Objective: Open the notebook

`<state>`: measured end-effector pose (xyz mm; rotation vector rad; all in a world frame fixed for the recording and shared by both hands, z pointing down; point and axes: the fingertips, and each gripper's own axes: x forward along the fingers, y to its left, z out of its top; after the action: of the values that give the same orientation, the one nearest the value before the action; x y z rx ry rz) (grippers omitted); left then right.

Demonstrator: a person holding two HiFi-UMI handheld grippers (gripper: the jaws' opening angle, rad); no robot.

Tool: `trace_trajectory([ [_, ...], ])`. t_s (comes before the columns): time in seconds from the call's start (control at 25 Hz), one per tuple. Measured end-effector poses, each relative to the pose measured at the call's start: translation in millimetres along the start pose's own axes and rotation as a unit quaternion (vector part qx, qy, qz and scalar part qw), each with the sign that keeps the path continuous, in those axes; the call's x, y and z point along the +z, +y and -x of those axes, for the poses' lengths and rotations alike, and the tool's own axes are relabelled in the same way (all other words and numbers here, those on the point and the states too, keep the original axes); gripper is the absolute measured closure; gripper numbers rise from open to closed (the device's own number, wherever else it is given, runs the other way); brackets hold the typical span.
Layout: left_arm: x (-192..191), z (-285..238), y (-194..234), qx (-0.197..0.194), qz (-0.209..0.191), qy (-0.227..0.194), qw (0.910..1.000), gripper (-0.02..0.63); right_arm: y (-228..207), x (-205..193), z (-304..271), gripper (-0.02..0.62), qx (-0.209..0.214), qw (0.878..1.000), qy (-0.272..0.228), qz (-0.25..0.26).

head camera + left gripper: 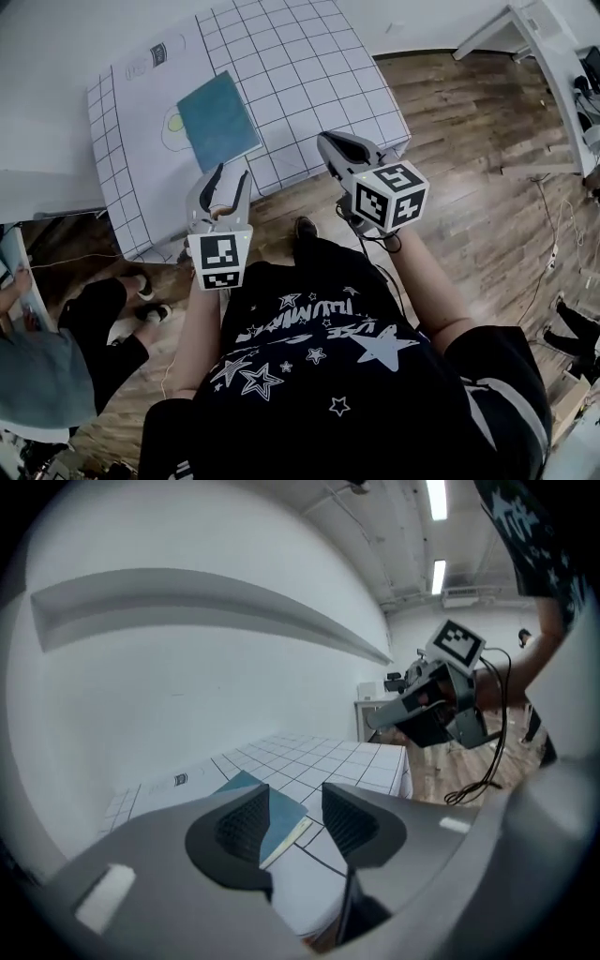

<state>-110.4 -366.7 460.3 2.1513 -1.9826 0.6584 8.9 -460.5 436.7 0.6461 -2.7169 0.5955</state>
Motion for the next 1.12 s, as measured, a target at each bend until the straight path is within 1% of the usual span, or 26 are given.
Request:
trace_trajectory([
  [0.12, -8.1, -23.7, -7.6, 0.017, -0.058, 0.023, 0.9979, 0.414, -14.6, 0.5, -3.6, 0.578, 0.01, 1.0, 0.004, 0.002],
  [0.2, -12.2, -38.4, -9.4, 0.024, -0.089, 0.038, 0.995, 0.403, -25.6, 1.0, -4.1, 0.578, 0.012, 1.0, 0.007, 0.0],
  [0.32, -21.5, -59.5, -9.5, 0.037, -0.128, 0.07, 0.9887, 0.382, -42.1, -1.6, -2.8, 0.578, 0.01, 1.0, 0.013, -0.005],
  [0.44, -33.9, -79.5, -9.4, 0.055, -0.154, 0.108, 0.9806, 0.365, -57.9, -4.9, -1.7, 0.578, 0.004, 1.0, 0.016, -0.016],
  [0.52, -41.6, -91.6, -9.8, 0.061, -0.161, 0.127, 0.9769, 0.359, -66.6, -6.2, -2.9, 0.578, 0.0, 1.0, 0.016, -0.025],
  [0.64, -49.2, -104.1, -9.0, 0.066, -0.16, 0.145, 0.9742, 0.359, -74.6, -8.3, -5.4, 0.578, -0.002, 0.999, 0.016, -0.035],
  [0.76, -51.5, -109.0, -4.2, 0.081, -0.167, 0.165, 0.9687, 0.36, -78.7, -9.9, -5.1, 0.578, -0.003, 0.999, 0.016, -0.043],
  [0.88, -61.8, -114.3, -0.8, 0.084, -0.175, 0.184, 0.9636, 0.36, -84.3, -11.8, -3.0, 0.578, -0.008, 0.999, 0.016, -0.05],
  [1.04, -68.5, -116.1, 5.7, 0.097, -0.172, 0.206, 0.9584, 0.36, -93.9, -12.4, -0.4, 0.578, -0.014, 0.998, 0.014, -0.056],
  [1.12, -68.1, -115.4, 6.0, 0.106, -0.178, 0.215, 0.9543, 0.364, -97.9, -12.0, 1.2, 0.578, -0.017, 0.998, 0.011, -0.059],
])
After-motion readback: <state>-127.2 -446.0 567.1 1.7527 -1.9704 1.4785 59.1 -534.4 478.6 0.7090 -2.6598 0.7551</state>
